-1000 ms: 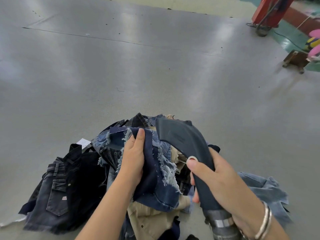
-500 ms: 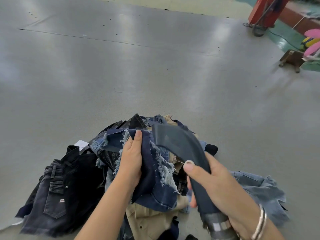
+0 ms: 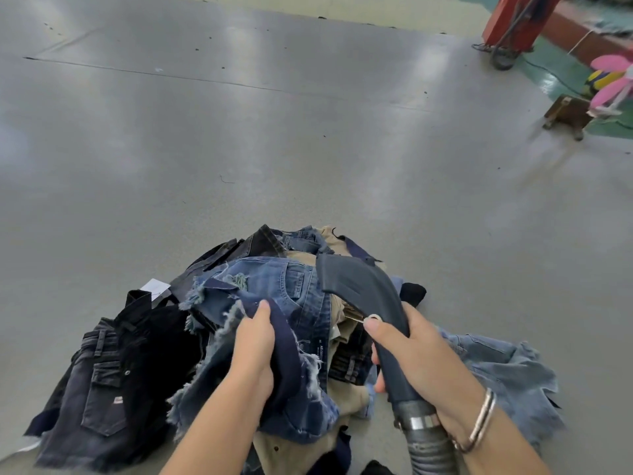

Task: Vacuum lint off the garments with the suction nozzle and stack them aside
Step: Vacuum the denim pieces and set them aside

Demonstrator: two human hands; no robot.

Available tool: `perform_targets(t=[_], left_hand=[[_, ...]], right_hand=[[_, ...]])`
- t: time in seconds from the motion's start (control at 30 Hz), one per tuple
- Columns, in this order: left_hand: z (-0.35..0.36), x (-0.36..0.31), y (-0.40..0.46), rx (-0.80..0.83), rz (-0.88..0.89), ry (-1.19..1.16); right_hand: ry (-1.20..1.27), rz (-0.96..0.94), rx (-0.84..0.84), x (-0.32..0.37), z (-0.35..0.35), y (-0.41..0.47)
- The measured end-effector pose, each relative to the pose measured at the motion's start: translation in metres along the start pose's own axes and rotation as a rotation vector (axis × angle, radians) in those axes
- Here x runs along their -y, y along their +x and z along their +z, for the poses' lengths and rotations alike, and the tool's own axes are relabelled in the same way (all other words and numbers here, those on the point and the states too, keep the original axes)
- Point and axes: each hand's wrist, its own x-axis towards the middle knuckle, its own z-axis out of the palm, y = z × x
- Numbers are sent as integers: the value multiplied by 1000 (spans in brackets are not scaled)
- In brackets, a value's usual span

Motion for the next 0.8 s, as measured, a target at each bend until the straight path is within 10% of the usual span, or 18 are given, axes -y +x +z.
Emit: perform_targets(t=[0.37, 0.8], left_hand=[[-6, -12, -14, 144, -45, -315], [5, -5, -7, 106, 431, -63]], right_hand=[[-49, -84, 78, 5, -1, -8], [-145, -113, 223, 7, 13, -14]])
